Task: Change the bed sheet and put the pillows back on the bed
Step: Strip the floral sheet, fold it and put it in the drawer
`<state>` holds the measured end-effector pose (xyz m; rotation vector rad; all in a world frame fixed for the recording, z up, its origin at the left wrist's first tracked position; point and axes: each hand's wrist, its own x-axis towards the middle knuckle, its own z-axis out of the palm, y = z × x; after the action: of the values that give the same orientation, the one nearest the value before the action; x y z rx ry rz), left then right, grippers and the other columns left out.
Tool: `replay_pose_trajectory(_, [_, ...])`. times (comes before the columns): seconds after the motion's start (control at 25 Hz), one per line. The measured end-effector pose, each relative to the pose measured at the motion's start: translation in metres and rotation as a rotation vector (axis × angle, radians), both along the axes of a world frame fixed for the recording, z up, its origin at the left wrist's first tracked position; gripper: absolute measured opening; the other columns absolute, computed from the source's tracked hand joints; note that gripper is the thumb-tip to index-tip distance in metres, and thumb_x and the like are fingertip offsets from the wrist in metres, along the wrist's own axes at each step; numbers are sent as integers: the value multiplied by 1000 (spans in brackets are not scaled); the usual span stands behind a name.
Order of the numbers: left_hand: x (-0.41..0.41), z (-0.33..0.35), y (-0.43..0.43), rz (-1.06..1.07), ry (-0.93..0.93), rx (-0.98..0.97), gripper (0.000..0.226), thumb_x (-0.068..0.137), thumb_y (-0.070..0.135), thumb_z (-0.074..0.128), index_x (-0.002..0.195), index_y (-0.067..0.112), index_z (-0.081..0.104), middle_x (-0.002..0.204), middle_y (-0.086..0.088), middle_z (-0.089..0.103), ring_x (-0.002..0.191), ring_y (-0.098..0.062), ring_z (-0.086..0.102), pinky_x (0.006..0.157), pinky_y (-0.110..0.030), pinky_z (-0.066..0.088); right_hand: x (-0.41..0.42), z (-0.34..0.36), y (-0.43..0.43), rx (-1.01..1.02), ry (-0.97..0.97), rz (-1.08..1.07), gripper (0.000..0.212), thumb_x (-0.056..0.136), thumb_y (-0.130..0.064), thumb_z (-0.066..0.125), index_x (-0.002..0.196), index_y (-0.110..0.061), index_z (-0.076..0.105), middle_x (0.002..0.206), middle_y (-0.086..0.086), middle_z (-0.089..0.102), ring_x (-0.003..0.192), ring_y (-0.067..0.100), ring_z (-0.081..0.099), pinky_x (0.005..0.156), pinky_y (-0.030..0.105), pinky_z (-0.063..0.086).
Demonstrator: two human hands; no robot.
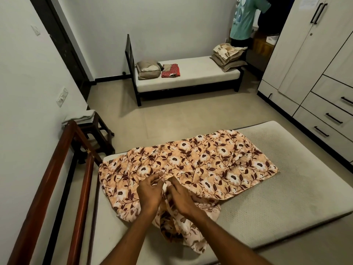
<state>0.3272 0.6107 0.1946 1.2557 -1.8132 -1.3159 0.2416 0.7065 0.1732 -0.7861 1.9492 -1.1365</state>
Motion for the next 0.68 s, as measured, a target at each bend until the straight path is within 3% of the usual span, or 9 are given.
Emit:
replay_pose_trajectory(0.08, [2,1,2,-12,23,-5,28,92,12,77,119,20,76,109,7,75,87,-2,73,72,-20,61,-14,-2,-1,13,51,-10,55,109,-58,29,162,-45,21,138,0,65,119,14,63,114,48,43])
replay_pose_trajectory(0.12, [2,2,4,-15,35,-4,28,93,12,76,119,21,76,110,9,75,81,2,71,66,-16,58,-20,-3,-3,20,108,-4,55,108,-59,32,161,-49,20,124,-3,70,105,10,67,108,44,48])
replay_pose_trajectory(0.2, [3,3,5,-5,54,1,28,93,12,76,119,23,77,112,10,76,65,2,66,57,-14,55,-31,-4,-10,16,227,23,51,107,-52,41,156,-54,29,86,-7,69,68,3,57,77,31,54])
replay_pose_trajectory(0.24, [4,4,5,5,64,-1,28,93,12,76,119,24,77,113,9,76,66,1,66,57,-16,55,-37,-3,-15,-3,280,41,49,104,-48,46,150,-59,36,80,-5,67,65,5,54,69,30,52])
replay_pose_trajectory(0.28, [5,6,5,14,71,-8,27,93,12,76,118,24,77,114,8,76,76,-2,70,63,-16,58,-43,-3,-20,-5,323,56,49,98,-45,51,143,-63,42,87,-2,68,73,6,56,71,32,52])
replay_pose_trajectory(0.4, [10,12,3,29,81,-21,25,93,11,76,117,20,78,119,4,76,102,-1,72,80,-12,58,-53,-2,-36,-12,281,122,42,86,-42,58,125,-57,63,128,-7,59,121,12,50,101,43,47])
replay_pose_trajectory(0.48, [13,17,2,39,85,-32,26,93,10,75,118,18,78,116,6,76,95,8,70,75,-7,54,-55,-2,-43,-111,111,121,33,89,-30,62,118,-38,75,131,-10,63,122,12,57,101,40,51])
replay_pose_trajectory(0.56, [16,21,1,67,92,-41,26,94,11,75,118,19,78,113,11,75,85,15,67,70,-7,54,-52,2,-47,-182,-57,90,24,96,-13,64,114,-18,79,113,-3,75,92,13,70,78,34,60])
replay_pose_trajectory(0.68, [19,26,1,103,110,-37,25,93,13,76,115,25,79,109,23,72,94,13,68,83,-18,60,-42,-1,-50,-225,-167,48,21,99,0,60,109,-7,78,71,-5,71,48,7,53,47,23,43])
